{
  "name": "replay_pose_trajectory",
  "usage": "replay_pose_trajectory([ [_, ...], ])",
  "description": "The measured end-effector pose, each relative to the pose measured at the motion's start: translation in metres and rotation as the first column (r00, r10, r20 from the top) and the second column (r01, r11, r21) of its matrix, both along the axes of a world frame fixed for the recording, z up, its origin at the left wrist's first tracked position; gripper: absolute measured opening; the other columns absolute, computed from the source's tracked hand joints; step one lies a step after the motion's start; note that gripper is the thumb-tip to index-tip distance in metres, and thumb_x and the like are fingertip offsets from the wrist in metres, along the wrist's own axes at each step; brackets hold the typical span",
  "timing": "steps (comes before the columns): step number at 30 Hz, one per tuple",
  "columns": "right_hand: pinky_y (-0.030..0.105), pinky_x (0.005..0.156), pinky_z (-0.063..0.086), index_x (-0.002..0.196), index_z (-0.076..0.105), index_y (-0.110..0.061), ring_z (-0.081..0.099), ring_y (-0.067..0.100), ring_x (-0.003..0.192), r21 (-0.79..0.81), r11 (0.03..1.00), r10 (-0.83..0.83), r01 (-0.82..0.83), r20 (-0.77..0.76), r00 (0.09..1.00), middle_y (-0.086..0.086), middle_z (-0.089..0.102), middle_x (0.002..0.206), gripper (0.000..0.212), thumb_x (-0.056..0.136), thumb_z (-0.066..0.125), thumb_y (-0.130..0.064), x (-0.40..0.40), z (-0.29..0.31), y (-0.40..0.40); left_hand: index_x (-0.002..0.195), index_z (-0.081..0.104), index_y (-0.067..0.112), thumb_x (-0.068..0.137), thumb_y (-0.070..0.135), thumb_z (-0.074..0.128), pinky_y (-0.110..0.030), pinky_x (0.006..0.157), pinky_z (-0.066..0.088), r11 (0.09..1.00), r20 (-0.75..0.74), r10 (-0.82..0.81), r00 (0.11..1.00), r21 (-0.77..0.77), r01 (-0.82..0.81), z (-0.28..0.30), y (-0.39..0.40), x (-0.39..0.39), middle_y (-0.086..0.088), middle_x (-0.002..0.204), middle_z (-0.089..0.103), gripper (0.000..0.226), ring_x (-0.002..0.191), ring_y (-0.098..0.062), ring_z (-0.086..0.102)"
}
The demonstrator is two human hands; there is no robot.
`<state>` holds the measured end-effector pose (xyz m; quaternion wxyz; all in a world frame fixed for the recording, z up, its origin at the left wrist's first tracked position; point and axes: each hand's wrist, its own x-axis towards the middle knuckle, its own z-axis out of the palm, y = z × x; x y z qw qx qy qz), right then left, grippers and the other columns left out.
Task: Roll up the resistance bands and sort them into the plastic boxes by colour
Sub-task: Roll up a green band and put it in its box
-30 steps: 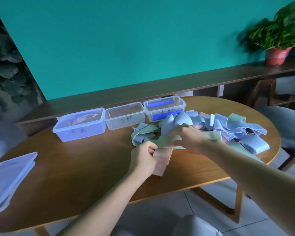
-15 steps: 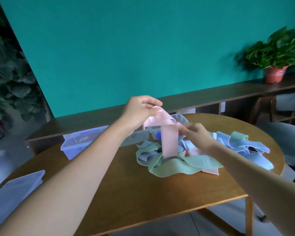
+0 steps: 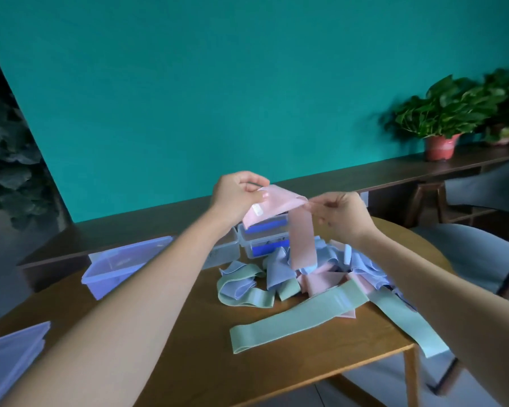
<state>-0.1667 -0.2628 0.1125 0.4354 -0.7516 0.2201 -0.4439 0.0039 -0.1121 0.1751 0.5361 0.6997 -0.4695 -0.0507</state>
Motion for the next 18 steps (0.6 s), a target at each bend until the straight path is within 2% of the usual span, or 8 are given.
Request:
replay_pose_trajectory([
  [3, 0.014, 0.06, 0.052, 0.091, 0.08, -0.013, 0.06, 0.001, 0.054, -0.151, 0.977, -0.173, 0.148, -0.165, 0.971, -0.01, 0.07, 0.064, 0.01, 0.093, 0.071, -0.01, -0.008, -0.013, -0.022, 0.09, 0.074, 0.023, 0.082, -0.002, 0.073, -0.019, 0.071, 0.049, 0.997, 0.014, 0.012, 1.0, 0.073, -0.013, -0.032, -0.026, 0.0, 0.0, 0.087, 0.076, 0.027, 0.079, -0.009, 0.068],
  [5, 0.032, 0.075, 0.061, 0.092, 0.079, -0.008, 0.072, 0.017, 0.07, -0.216, 0.963, -0.226, 0.161, -0.327, 0.918, 0.005, 0.076, 0.077, 0.015, 0.092, 0.065, -0.003, -0.01, -0.031, -0.036, 0.087, 0.075, 0.022, 0.083, -0.009, 0.066, -0.02, 0.071, 0.051, 0.991, 0.037, 0.032, 0.999, 0.128, -0.037, -0.059, -0.042, 0.0, 0.0, 0.085, 0.075, 0.033, 0.076, -0.009, 0.067],
  [7, 0.044, 0.077, 0.06, 0.089, 0.076, -0.004, 0.072, 0.033, 0.083, -0.297, 0.947, -0.258, 0.122, -0.48, 0.838, 0.013, 0.076, 0.085, 0.02, 0.087, 0.057, 0.003, -0.011, -0.051, -0.041, 0.091, 0.075, 0.018, 0.083, -0.011, 0.063, -0.025, 0.079, 0.051, 0.978, 0.014, 0.029, 0.999, 0.208, -0.031, -0.089, -0.051, 0.0, -0.001, 0.093, 0.074, 0.033, 0.084, -0.012, 0.066],
  [9, 0.044, 0.081, 0.059, 0.1, 0.076, -0.008, 0.071, 0.033, 0.091, -0.339, 0.935, -0.28, 0.1, -0.537, 0.796, 0.009, 0.077, 0.099, 0.026, 0.088, 0.055, 0.003, -0.014, -0.066, -0.036, 0.105, 0.075, 0.018, 0.085, -0.002, 0.069, -0.025, 0.088, 0.048, 0.944, 0.099, 0.007, 0.995, 0.328, -0.039, -0.114, -0.049, -0.002, 0.003, 0.112, 0.071, 0.029, 0.101, -0.014, 0.063],
  [11, 0.038, 0.084, 0.057, 0.113, 0.075, -0.015, 0.071, 0.026, 0.092, -0.336, 0.94, -0.236, 0.054, -0.529, 0.815, 0.003, 0.075, 0.106, 0.031, 0.094, 0.054, -0.001, -0.019, -0.075, -0.02, 0.11, 0.075, 0.023, 0.089, 0.006, 0.069, -0.024, 0.088, 0.045, 0.932, 0.162, 0.017, 0.987, 0.355, -0.075, -0.132, -0.037, -0.004, 0.01, 0.118, 0.068, 0.027, 0.108, -0.012, 0.06],
  [14, 0.026, 0.081, 0.048, 0.11, 0.076, -0.018, 0.068, 0.02, 0.091, -0.368, 0.927, -0.13, -0.077, -0.505, 0.853, -0.003, 0.075, 0.099, 0.021, 0.097, 0.061, -0.012, -0.02, -0.088, 0.015, 0.105, 0.077, 0.028, 0.091, 0.011, 0.07, -0.014, 0.07, 0.04, 0.949, 0.132, 0.031, 0.991, 0.307, -0.071, -0.152, -0.003, -0.008, 0.016, 0.106, 0.067, 0.023, 0.1, -0.007, 0.06],
  [16, 0.027, 0.08, 0.048, 0.11, 0.075, -0.024, 0.065, 0.018, 0.093, -0.338, 0.923, -0.034, -0.184, -0.549, 0.835, -0.012, 0.071, 0.097, 0.017, 0.097, 0.063, -0.022, -0.016, -0.098, 0.035, 0.1, 0.077, 0.033, 0.089, 0.018, 0.073, -0.012, 0.073, 0.042, 0.948, 0.141, 0.037, 0.989, 0.308, -0.079, -0.167, 0.024, -0.004, 0.017, 0.104, 0.069, 0.019, 0.098, -0.004, 0.061],
  [18, 0.03, 0.078, 0.049, 0.106, 0.075, -0.023, 0.061, 0.014, 0.086, -0.316, 0.896, 0.061, -0.312, -0.608, 0.792, -0.014, 0.066, 0.092, 0.013, 0.097, 0.065, -0.023, -0.008, -0.109, 0.053, 0.097, 0.076, 0.036, 0.088, 0.027, 0.075, -0.02, 0.08, 0.047, 0.931, 0.153, 0.052, 0.987, 0.349, -0.103, -0.181, 0.051, 0.007, 0.015, 0.106, 0.071, 0.013, 0.1, -0.006, 0.063],
])
